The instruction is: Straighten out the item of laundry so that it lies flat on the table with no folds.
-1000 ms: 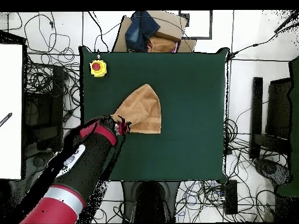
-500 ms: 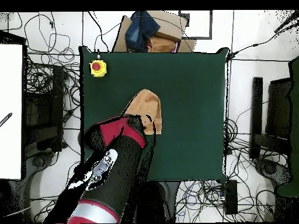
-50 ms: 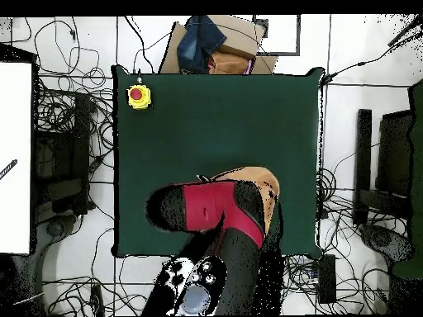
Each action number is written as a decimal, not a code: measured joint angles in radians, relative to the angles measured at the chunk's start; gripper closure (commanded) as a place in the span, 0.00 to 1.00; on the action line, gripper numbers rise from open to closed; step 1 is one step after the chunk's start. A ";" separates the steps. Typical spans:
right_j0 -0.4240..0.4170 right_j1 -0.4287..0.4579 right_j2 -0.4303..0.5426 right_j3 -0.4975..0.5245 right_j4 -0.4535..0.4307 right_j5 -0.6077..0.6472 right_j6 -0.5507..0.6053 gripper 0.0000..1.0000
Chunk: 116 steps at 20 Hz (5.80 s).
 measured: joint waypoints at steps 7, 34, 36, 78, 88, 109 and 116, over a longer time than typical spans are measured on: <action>-0.019 -0.016 0.001 0.116 -0.093 -0.184 -0.009 1.00; -0.049 0.072 0.031 0.347 -0.257 -0.361 -0.009 1.00; -0.023 0.122 0.029 0.332 -0.257 -0.389 -0.009 1.00; 0.259 0.540 -0.108 0.161 0.234 -0.673 -0.001 1.00; 0.298 0.593 -0.125 0.142 0.332 -0.673 -0.001 1.00; 0.319 0.613 -0.152 0.132 0.371 -0.651 -0.001 1.00; 0.319 0.614 -0.152 0.132 0.371 -0.650 -0.001 1.00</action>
